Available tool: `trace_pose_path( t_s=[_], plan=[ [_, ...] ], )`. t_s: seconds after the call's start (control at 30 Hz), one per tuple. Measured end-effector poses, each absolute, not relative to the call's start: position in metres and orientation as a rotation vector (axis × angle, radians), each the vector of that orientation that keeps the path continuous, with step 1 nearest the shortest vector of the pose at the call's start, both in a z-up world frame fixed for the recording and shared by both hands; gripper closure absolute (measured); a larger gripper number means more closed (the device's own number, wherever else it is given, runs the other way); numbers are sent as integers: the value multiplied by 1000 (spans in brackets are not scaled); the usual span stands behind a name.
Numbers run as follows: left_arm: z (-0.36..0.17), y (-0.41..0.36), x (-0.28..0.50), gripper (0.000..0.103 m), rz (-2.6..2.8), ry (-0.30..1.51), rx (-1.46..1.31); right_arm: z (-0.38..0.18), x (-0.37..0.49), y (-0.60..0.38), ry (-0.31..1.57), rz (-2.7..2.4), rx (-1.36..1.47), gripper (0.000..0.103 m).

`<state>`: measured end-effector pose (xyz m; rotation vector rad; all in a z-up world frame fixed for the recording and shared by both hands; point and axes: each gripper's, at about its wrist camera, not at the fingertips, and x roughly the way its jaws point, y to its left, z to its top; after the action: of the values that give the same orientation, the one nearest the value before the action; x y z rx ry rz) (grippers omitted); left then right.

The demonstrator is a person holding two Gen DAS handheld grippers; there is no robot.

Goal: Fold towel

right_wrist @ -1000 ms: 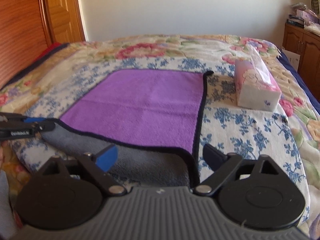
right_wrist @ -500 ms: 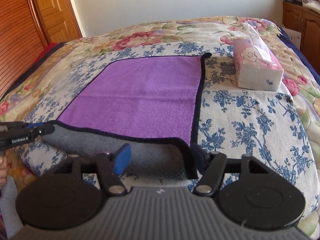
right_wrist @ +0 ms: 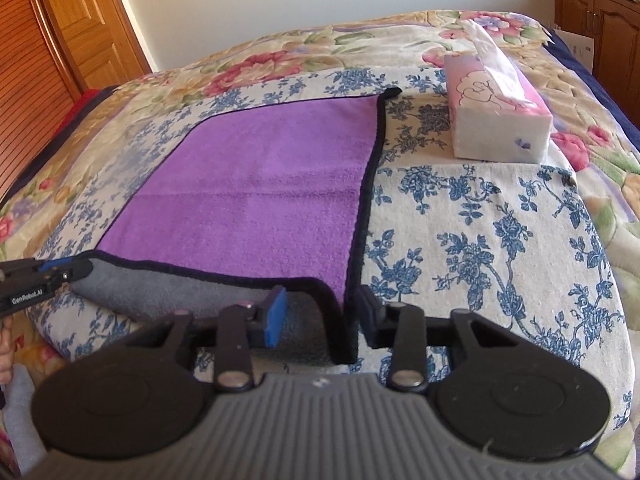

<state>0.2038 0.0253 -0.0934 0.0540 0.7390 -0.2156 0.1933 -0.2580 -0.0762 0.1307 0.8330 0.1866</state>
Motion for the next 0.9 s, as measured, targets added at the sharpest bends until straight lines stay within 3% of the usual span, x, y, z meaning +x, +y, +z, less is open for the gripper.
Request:
trace_pose_path(
  t_s=[0.17,0.27,0.6,0.9],
  plan=[
    [-94,24,203,85,-220,736,53,-75,193,-257,838,197,108,82],
    [-94,23,202,93,-224,735,53,-74,193,-256,836,200,96,92],
    [-89,21,200,97,-249,730,43,-70,191,-253,816,223,64,99],
    [-82,17,196,97,-273,710,45,-66,190,-252,791,230,60,99]
  ],
)
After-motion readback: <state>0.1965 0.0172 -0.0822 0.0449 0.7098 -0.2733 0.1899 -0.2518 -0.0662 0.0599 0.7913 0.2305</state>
